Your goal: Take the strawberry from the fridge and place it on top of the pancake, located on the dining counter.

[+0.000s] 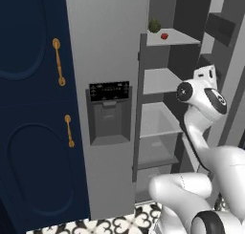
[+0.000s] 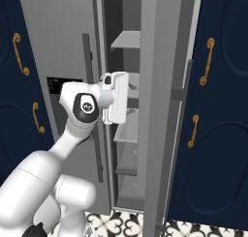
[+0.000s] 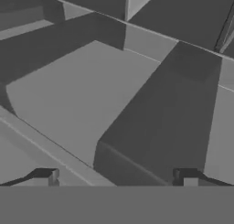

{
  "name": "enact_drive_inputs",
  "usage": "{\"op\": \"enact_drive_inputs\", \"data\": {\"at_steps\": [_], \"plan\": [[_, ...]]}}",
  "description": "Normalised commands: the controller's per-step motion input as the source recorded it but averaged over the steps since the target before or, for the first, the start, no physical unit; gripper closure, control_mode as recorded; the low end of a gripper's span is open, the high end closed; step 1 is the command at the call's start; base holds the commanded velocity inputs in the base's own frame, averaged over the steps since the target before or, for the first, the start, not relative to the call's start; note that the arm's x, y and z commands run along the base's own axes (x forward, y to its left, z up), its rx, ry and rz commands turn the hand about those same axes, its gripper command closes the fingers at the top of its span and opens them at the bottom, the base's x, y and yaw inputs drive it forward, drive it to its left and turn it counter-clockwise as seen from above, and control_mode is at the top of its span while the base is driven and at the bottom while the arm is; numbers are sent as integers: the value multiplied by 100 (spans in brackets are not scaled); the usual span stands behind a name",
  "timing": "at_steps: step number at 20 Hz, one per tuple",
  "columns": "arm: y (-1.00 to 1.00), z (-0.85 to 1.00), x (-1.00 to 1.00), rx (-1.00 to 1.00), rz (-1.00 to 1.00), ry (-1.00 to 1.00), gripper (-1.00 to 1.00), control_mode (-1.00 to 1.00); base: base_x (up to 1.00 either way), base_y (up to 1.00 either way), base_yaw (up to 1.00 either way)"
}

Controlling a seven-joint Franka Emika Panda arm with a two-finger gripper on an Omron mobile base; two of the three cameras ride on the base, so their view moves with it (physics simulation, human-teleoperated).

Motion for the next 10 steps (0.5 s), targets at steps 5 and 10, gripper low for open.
{"op": "enact_drive_inputs", "data": {"at_steps": [5, 10], "plan": [[-65, 0, 0, 0, -17, 7, -100, -100, 0, 0, 0], [-52, -7, 0, 0, -14, 10, -100, -100, 0, 0, 0]]}}
